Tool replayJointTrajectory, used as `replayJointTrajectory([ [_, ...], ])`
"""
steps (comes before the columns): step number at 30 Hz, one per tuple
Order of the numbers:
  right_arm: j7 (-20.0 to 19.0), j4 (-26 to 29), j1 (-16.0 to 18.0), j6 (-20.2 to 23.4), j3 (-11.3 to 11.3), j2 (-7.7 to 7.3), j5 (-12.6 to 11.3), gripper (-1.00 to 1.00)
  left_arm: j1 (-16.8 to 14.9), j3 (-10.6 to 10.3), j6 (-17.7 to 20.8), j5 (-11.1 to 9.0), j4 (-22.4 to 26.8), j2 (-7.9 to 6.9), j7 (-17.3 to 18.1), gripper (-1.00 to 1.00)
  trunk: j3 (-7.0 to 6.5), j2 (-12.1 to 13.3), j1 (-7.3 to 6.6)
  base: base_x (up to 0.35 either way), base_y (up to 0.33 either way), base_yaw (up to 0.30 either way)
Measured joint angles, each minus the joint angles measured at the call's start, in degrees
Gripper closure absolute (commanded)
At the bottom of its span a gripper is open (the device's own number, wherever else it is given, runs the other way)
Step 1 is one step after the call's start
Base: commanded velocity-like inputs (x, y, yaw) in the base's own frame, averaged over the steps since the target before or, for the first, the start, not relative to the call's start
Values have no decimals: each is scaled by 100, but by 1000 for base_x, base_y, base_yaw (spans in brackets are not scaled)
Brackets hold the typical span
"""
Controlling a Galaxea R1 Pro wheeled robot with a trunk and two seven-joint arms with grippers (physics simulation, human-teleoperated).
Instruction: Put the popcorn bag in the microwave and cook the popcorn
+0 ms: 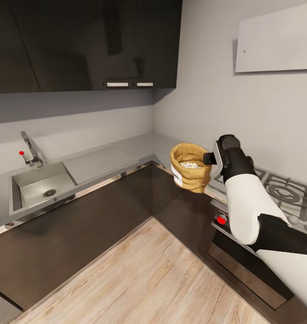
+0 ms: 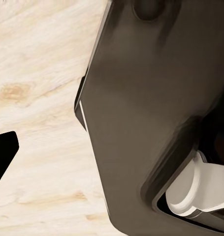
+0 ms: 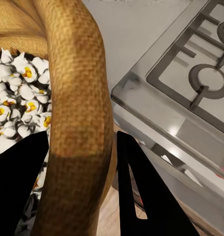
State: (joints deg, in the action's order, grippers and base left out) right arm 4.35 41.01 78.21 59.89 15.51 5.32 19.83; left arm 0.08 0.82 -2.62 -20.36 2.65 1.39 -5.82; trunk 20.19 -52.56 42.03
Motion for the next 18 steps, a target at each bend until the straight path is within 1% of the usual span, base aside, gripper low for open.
replayJointTrajectory([
  [18,0,-9,-1,0,-3,6,-1,100,-1,0,0,0,0,0,-3,-100,-166,0,0,0,0,0],
])
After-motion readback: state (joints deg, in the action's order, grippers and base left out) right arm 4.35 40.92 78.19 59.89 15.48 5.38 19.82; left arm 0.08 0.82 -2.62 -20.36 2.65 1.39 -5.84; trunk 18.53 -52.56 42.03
